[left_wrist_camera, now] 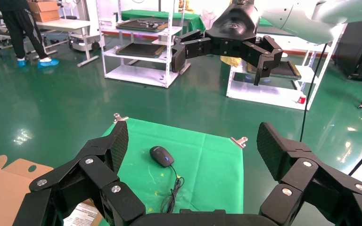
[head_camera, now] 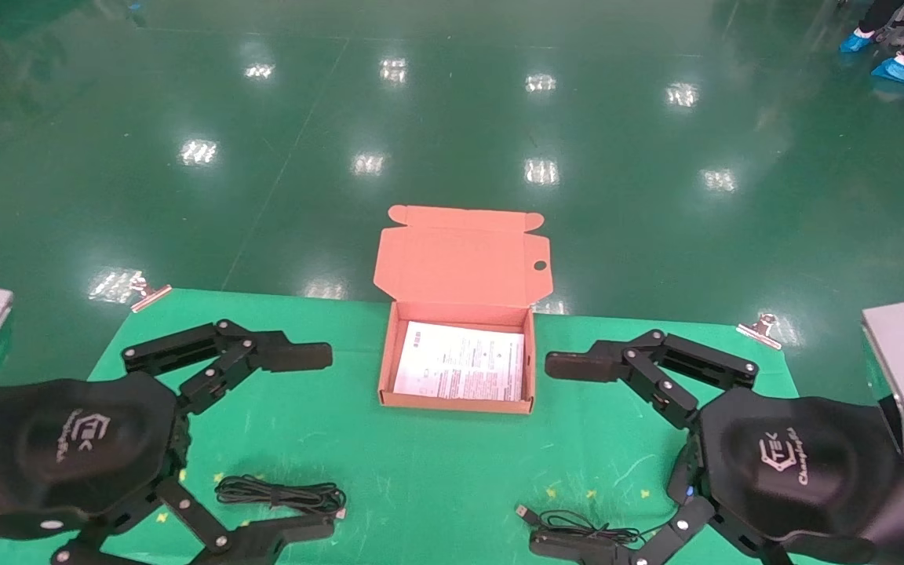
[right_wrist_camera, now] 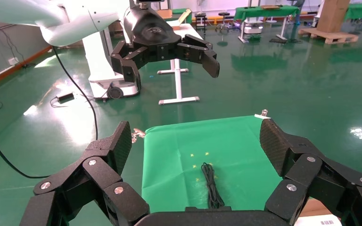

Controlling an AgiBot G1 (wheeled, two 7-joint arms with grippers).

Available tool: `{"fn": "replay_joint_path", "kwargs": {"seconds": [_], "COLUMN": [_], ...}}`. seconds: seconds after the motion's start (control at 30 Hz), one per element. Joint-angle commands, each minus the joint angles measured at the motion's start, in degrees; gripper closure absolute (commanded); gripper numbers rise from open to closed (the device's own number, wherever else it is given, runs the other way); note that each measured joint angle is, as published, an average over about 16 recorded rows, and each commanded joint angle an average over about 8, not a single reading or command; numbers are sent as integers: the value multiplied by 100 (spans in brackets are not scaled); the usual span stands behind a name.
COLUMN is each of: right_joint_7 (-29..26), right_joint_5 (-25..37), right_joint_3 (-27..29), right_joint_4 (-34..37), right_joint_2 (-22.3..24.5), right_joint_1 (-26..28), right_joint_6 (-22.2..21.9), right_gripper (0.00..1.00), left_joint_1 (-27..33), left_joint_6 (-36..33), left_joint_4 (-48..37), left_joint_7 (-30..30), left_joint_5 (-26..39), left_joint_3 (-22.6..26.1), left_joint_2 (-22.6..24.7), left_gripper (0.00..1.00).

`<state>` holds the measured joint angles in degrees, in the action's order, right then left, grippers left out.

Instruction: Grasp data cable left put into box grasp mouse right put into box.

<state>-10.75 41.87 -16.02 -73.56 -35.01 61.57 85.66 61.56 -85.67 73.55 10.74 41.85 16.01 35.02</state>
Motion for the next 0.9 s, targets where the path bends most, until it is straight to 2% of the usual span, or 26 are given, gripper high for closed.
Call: {"fn": "replay_joint_path", "kwargs": {"seconds": [0.03,0.63,0.77,0.9], "right_joint_7": [0,8,0,-33], "right_joint_5": [0,33,351,1019], "right_joint_3": [0,-11,-135,-416], "right_joint_4": [0,-12,-81,-195], "right_joint_2": [0,8,65,123], "right_joint_1": [0,9,135,498], "right_joint_6": [0,9,80,235], "right_gripper": [0,0,0,0], "left_joint_1": [0,13,122,486], "left_joint_6": [0,8,-86,-293], "left_joint_4": [0,2,86,207], "left_joint_7": [0,-6,-35,-29], "left_joint_5": [0,49,295,893], "left_joint_3": [0,29,149,502], "left_joint_2": [0,15,40,111], "left_gripper": [0,0,0,0]}}
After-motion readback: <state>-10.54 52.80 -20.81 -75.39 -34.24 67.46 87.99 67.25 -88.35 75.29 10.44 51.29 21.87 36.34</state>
